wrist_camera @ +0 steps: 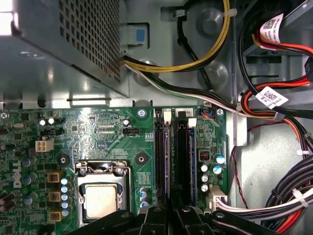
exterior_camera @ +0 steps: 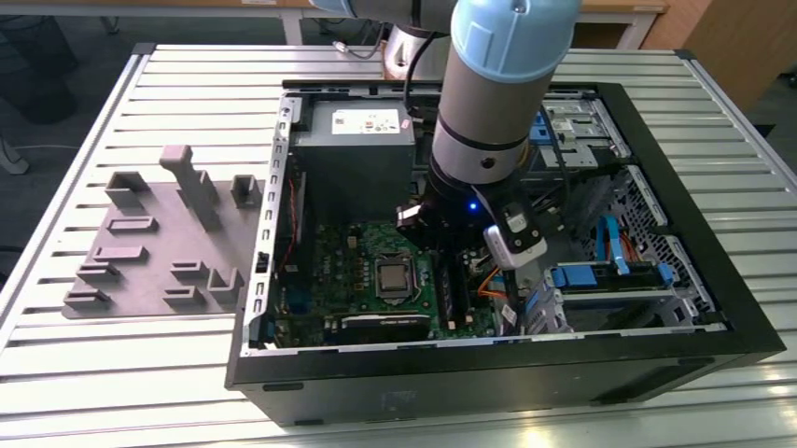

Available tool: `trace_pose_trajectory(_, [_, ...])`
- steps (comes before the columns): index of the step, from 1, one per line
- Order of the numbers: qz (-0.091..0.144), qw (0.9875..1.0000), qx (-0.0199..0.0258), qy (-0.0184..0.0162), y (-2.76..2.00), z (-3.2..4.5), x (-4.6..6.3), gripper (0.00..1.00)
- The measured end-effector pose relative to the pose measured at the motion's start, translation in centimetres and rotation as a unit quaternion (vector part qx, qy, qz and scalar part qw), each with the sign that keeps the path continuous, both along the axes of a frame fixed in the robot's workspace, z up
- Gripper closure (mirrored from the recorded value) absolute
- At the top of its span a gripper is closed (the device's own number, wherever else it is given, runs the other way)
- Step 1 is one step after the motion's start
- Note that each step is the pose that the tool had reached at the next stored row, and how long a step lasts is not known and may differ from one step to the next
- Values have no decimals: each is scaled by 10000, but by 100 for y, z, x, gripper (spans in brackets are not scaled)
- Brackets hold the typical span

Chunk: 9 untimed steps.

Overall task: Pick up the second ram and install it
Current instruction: 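Press down the second ram until it locks into place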

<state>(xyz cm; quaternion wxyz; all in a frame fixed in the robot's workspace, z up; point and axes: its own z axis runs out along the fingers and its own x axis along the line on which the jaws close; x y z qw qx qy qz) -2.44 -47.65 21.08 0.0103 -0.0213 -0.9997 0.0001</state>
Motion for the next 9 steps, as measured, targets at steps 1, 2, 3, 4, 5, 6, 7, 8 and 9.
trace_pose_trajectory(1, [0, 10000, 1, 0, 0, -1, 0, 86])
trace_pose_trajectory(2, [0, 10000, 2, 0, 1, -1, 0, 86])
trace_pose_trajectory(3, [0, 10000, 2, 0, 1, -1, 0, 86])
trace_pose_trajectory(4, [0, 10000, 3, 0, 1, 0, 0, 86])
trace_pose_trajectory(5, [0, 10000, 5, -1, 2, 3, 0, 86])
trace_pose_trajectory(6, [0, 10000, 7, -1, 2, 5, 0, 86])
trace_pose_trajectory(7, [0, 10000, 8, -1, 2, 6, 0, 86])
trace_pose_trajectory(8, [0, 10000, 7, -1, 2, 8, 0, 86])
trace_pose_trajectory(9, [0, 10000, 7, -1, 2, 9, 0, 86])
